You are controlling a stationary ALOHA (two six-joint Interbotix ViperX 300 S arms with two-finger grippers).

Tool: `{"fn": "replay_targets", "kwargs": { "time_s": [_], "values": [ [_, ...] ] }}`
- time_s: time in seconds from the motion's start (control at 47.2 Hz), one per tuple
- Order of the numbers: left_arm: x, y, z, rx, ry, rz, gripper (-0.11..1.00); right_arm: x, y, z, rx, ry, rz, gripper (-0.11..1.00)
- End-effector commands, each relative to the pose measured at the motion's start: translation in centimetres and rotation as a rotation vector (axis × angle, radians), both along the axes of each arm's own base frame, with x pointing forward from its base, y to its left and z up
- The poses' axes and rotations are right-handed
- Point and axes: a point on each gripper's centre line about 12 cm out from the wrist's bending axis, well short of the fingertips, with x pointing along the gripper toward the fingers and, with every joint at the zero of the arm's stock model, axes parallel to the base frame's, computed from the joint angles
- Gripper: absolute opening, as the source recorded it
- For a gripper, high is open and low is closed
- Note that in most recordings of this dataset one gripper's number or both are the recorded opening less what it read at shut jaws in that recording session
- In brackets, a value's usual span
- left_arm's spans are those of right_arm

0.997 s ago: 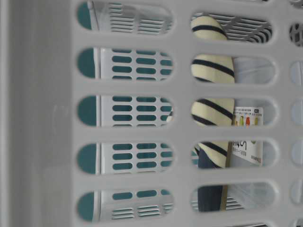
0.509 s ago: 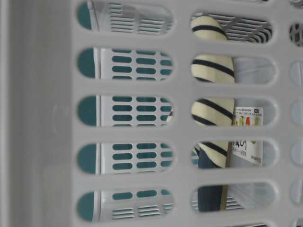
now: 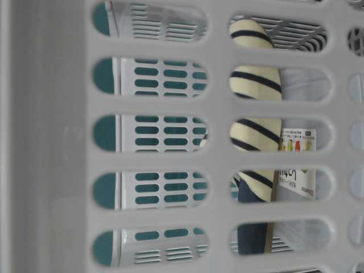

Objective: Pick up the orange cloth from the shopping basket with the left arm.
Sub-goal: 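Lift the gripped orange cloth upward out of the basket with the left gripper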

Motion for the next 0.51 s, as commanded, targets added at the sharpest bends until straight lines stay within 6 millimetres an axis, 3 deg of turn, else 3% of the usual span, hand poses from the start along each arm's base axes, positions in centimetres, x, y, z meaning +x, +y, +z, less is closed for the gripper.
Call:
{"fn": "replay_targets", "kwargs": {
  "time_s": [0.0, 0.488],
  "values": [
    [-0.5, 0.0, 0.7, 0.000, -0.019, -0.002, 0.07, 0.1, 0.0, 0.3, 0.007, -0.007, 0.001, -0.01],
    [-0.5, 0.0, -0.5, 0.006, 0.016, -0.002, 0.07, 0.0, 0.0, 0.3, 0.023, -0.008, 0.001, -0.01]
  ]
}}
